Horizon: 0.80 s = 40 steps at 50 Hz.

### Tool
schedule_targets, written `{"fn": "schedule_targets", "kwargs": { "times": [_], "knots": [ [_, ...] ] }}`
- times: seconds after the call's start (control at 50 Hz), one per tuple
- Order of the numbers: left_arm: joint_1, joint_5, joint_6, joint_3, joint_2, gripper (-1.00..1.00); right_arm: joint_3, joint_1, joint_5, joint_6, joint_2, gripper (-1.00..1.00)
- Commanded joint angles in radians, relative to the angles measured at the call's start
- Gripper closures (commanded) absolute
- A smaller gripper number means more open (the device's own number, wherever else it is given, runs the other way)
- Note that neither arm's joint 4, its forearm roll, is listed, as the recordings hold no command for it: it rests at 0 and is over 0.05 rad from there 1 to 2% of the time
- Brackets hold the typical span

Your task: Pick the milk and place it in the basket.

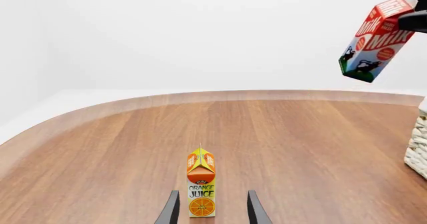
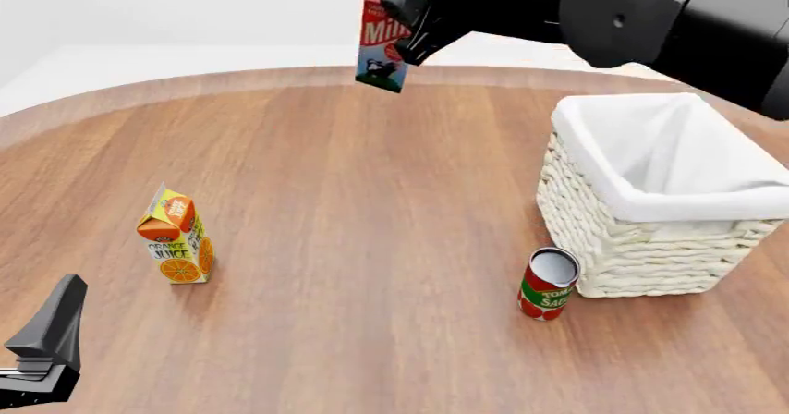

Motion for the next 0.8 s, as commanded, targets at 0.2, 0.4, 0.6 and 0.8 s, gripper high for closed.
{"fn": "schedule_targets", "kwargs": {
  "times": [0.2, 0.4, 0.6, 0.8],
  "knots": [
    [0.0, 0.0, 0.0, 0.0, 0.0, -1.0, -0.033, -0.143, -0.028, 0.02, -0.02, 1.0],
    [0.0, 0.0, 0.0, 0.0, 0.0, -1.0, -0.027, -0.219, -0.039, 0.019, -0.022, 1.0],
    [0.0, 0.0, 0.0, 0.0, 0.0, -1.0, -0.024, -0.288, -0.042, 0.019, -0.035, 1.0],
    [0.0, 0.0, 0.0, 0.0, 0.0, -1.0, 0.024, -0.354, -0.06, 0.024, -0.062, 1.0]
  ]
}}
